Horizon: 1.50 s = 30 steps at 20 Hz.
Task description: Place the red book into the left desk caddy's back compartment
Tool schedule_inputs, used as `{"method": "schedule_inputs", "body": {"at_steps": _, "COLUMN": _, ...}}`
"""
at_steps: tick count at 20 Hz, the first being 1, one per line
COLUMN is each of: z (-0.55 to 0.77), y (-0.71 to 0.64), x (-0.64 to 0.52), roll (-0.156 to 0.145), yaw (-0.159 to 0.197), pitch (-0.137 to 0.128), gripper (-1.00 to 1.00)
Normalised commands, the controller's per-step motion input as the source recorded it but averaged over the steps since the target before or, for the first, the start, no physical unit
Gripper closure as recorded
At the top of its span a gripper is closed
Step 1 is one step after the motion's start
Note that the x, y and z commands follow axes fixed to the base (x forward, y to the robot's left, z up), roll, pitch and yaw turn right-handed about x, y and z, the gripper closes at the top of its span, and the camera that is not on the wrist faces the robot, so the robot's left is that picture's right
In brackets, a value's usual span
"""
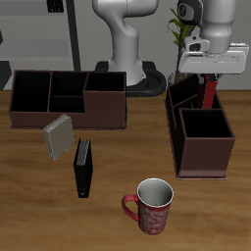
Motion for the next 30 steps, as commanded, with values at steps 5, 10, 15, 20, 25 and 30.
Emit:
{"method": "schedule_inputs", "body": {"at_steps": 5, "z": -0.1, "y": 0.05, "x": -0.04, "roll": 0.022, "yaw": 0.002, "pitch": 0.013, "gripper": 1.0}}
{"method": "schedule_inputs", "body": {"at_steps": 10, "z": -0.1, "y": 0.06, "x": -0.01, "roll": 0.014, "yaw": 0.002, "pitch": 0.015, "gripper": 1.0}}
{"method": "schedule_inputs", "body": {"at_steps": 15, "z": -0.12, "y": 0.01, "x": -0.01, "roll": 0.007, "yaw": -0.004, "pitch": 0.017, "gripper": 1.0}}
{"method": "schedule_inputs", "body": {"at_steps": 20, "z": -0.19, "y": -0.02, "x": 0.08, "roll": -0.004, "yaw": -0.006, "pitch": 0.037, "gripper": 1.0}}
{"method": "schedule_inputs", "body": {"at_steps": 25, "z": -0.21, "y": 0.0, "x": 0.07, "roll": -0.003, "yaw": -0.001, "pitch": 0.037, "gripper": 1.0}}
{"method": "schedule_inputs", "body": {"at_steps": 30, "z": -0.19, "y": -0.02, "x": 0.05, "roll": -0.002, "yaw": -0.005, "pitch": 0.041, "gripper": 1.0}}
